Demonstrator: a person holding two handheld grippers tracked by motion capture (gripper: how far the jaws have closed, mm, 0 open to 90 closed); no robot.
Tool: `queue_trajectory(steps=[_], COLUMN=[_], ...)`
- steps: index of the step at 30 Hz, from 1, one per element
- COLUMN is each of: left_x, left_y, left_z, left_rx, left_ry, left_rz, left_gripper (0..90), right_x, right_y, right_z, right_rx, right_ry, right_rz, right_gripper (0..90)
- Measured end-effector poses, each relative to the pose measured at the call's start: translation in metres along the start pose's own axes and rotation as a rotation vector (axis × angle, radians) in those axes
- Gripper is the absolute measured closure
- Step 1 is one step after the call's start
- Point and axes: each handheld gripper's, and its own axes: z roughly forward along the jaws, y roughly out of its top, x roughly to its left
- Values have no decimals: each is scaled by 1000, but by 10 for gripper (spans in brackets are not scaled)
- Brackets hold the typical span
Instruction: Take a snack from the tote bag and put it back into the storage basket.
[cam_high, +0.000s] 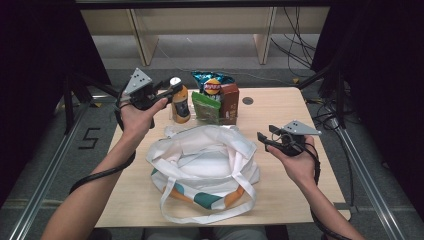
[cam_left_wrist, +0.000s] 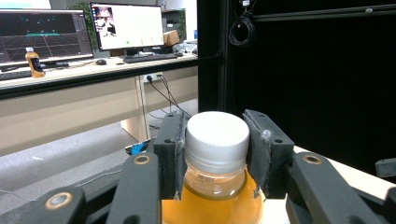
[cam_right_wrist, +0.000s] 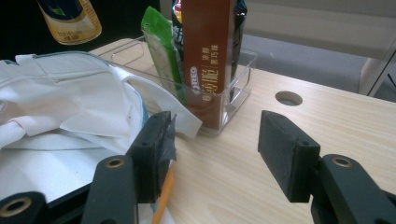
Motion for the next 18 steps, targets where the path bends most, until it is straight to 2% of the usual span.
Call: queue_trajectory(steps=[16,17,18], left_x=[12,13,14], left_y=[-7,-8,-8], left_z=[9,9,10], left_rx=[9,11,13], left_ry=[0,1,1], left_rz=[8,6,7], left_gripper=[592,592,592], right_x=[0,-1,0], right_y=[1,1,1], right_z=[-2,0,-1], right_rx=[6,-14,-8], right_ry=[-9,-16,-15], right_rz=[-4,-12,-1], right_gripper=[452,452,452])
